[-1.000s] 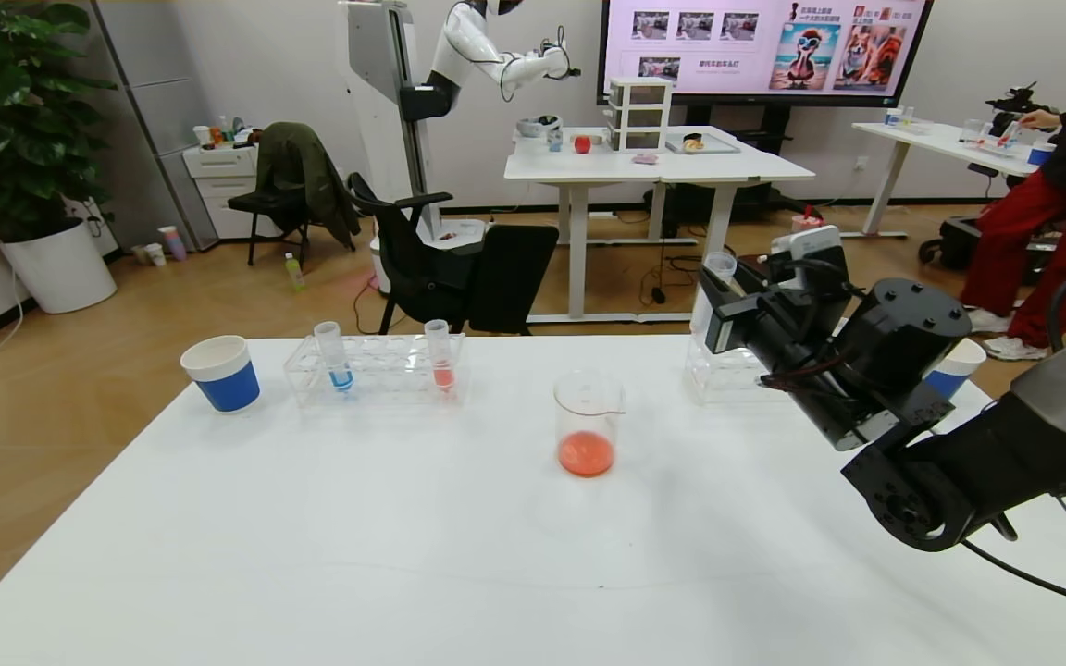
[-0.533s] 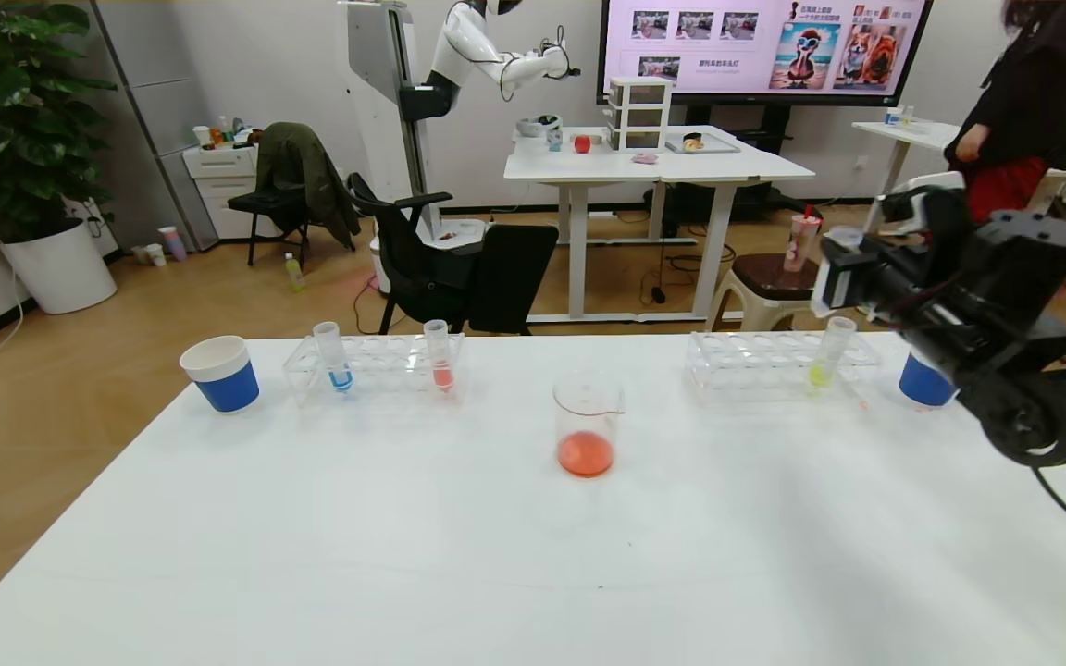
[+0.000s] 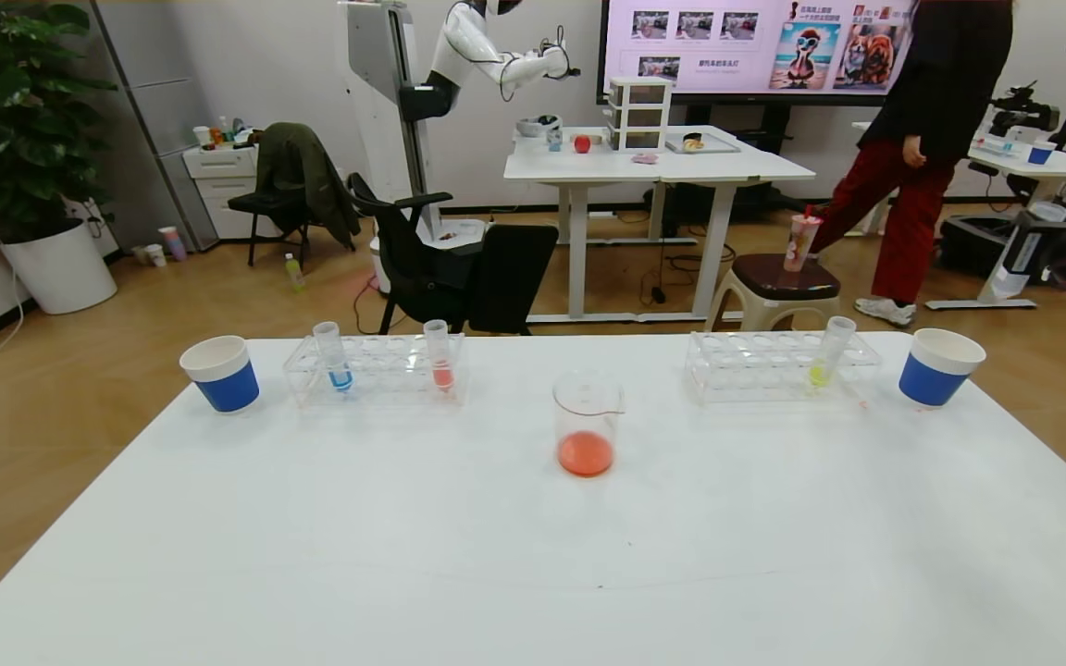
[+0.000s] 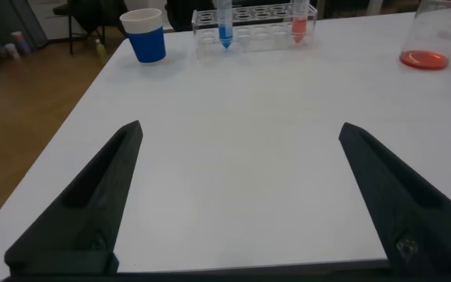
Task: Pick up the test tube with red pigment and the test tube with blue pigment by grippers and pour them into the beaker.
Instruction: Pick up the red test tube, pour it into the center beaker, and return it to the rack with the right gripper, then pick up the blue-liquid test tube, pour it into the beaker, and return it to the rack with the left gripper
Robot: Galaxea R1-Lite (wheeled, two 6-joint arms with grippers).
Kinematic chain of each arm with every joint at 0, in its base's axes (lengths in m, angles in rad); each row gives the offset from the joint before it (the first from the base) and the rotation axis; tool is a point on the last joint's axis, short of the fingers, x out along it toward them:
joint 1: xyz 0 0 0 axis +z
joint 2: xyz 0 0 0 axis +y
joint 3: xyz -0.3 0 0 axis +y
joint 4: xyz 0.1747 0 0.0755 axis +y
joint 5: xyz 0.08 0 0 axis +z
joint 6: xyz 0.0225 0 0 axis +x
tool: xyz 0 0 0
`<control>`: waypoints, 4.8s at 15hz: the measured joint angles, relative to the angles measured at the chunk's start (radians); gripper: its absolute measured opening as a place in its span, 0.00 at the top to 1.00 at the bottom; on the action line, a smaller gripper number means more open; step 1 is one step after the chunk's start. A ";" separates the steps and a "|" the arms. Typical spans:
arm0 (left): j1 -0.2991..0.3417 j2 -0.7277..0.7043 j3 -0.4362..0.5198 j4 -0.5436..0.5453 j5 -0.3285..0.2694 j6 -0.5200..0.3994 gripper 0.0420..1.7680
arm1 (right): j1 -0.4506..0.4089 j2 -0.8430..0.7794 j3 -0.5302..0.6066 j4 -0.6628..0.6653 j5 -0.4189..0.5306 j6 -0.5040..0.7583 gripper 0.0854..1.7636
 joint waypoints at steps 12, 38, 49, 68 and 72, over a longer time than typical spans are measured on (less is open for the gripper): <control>0.000 0.000 0.000 0.000 0.000 0.000 0.01 | -0.011 0.251 0.068 -0.237 -0.010 0.050 0.75; 0.000 0.000 0.000 0.000 0.000 0.000 0.01 | 0.369 -0.154 0.286 -0.206 -0.027 0.040 0.02; 0.000 0.000 0.000 0.000 0.000 0.000 0.01 | 0.333 -1.209 0.511 0.743 -0.059 -0.079 0.02; 0.000 0.000 0.000 0.000 0.000 0.000 0.01 | 0.309 -1.953 1.108 0.971 0.114 -0.043 0.02; 0.000 0.000 0.000 0.001 0.003 -0.004 0.01 | 0.306 -1.954 1.117 0.966 0.109 -0.020 0.02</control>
